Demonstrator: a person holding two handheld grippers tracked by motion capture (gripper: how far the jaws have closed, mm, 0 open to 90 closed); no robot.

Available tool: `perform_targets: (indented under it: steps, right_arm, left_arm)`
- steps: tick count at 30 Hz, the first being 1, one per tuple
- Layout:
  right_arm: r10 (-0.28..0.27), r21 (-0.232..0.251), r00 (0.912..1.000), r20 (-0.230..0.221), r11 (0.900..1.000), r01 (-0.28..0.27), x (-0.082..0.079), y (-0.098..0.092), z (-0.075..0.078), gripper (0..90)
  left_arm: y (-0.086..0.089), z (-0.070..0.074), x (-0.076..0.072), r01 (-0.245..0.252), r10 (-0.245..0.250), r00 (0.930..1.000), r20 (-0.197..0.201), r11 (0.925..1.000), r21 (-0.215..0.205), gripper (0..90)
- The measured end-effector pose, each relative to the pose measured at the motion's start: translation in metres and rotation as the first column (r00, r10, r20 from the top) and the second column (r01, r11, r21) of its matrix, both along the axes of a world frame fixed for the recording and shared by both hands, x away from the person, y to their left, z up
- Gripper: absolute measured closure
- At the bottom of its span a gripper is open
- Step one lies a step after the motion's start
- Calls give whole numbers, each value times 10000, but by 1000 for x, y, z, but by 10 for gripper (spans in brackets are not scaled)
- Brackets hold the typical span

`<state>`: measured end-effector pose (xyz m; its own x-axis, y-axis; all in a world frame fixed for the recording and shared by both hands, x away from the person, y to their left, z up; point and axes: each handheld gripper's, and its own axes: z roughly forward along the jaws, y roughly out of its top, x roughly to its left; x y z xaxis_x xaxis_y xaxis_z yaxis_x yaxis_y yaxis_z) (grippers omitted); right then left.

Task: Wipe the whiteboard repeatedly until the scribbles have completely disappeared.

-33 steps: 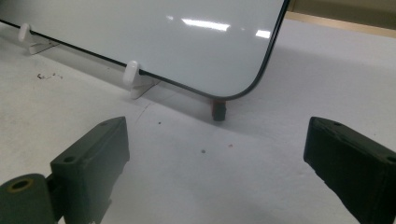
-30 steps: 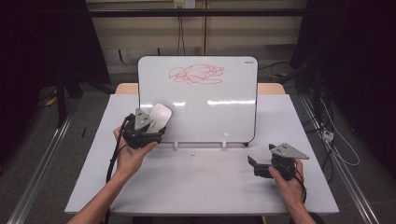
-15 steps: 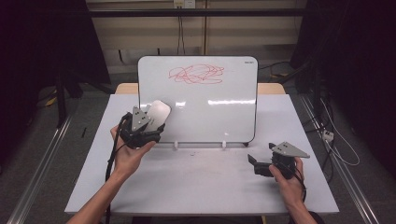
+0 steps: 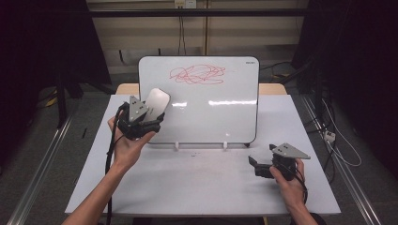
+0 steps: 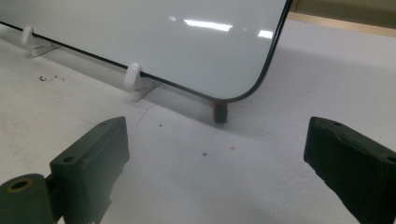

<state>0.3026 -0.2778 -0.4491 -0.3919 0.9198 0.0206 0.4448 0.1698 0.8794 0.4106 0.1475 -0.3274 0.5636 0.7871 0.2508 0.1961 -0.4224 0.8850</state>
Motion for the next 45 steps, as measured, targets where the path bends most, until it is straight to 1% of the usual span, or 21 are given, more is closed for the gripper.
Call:
perform_targets:
  steps: [3,4,6,8,9,11,12,15,16,19,20,24,25,29,30,31,33,39,41,42,45]
  right_arm:
    - [-4,-3,10000,18,10000,4,0,0,0,66]
    - [-9,-4,10000,15,10000,9,0,0,0,66]
    - [-14,-1,10000,23,10000,14,0,0,0,66]
    - [-28,27,10000,26,10000,28,1,0,1,66]
    - [-27,25,10000,22,10000,27,2,0,0,66]
    - [-18,17,10000,-19,10000,18,2,1,0,67]
    - [-9,13,10000,-7,10000,9,2,1,0,66]
    - [10,25,10000,-5,10000,-10,1,0,0,65]
    - [14,34,10000,1,10000,-14,0,0,0,64]
    - [65,50,10000,-6,10000,-65,1,0,0,64]
    - [86,62,10000,-31,9999,-86,1,1,0,64]
    - [134,137,9999,-85,9998,-133,0,1,-1,64]
    - [167,112,9998,-60,9998,-167,0,0,-1,64]
    - [161,164,9998,-98,9997,-159,0,0,-1,63]
    - [179,150,9998,-96,9997,-177,0,0,-1,63]
    - [179,166,9998,-110,9997,-177,0,0,-1,63]
    - [182,183,9997,-136,9997,-180,0,1,-1,64]
    - [179,215,9997,-177,9996,-175,1,-1,-2,63]
    - [184,219,9997,-185,9996,-180,1,-1,-2,63]
    - [185,221,9996,-199,9996,-181,1,-1,-2,63]
    - [222,216,9996,-173,9995,-218,1,0,-2,64]
  left_arm:
    - [-2,7,6,-74,74,9999,116,10000,0,311]
    - [-3,8,8,-92,93,9998,150,9999,-84,311]
    - [-3,9,9,-94,96,9999,136,9999,-103,311]
    - [-4,11,12,-194,195,9997,176,9998,-24,310]
    - [-6,13,14,-222,221,9993,305,9998,20,310]
    - [-7,14,15,-250,249,9992,324,9997,21,311]
    - [-8,17,17,-303,300,9989,374,9995,96,311]
    - [-10,20,21,-349,346,9985,415,9994,79,311]
    - [-13,22,24,-415,406,9977,534,9990,160,311]
    - [-16,23,28,-441,428,9976,551,9987,235,311]
    - [-18,24,31,-557,532,9967,609,9977,397,311]
    - [-19,26,37,-772,745,9949,683,9962,391,311]
    - [-19,27,40,-809,779,9950,625,9956,470,310]
    - [-22,27,48,-972,937,9935,641,9938,548,311]
    - [-22,27,48,-972,937,9935,641,9938,548,311]
    - [-24,27,53,-1008,968,9933,623,9928,651,311]
    - [-26,27,57,-1048,1006,9933,561,9915,777,311]
    - [-31,28,63,-1082,1037,9928,602,9911,770,311]
    - [-33,29,66,-1081,1026,9928,620,9897,934,311]
    - [-34,30,68,-1168,1112,9919,609,9882,986,311]
    - [-34,30,73,-1242,1190,9913,565,9872,1004,310]
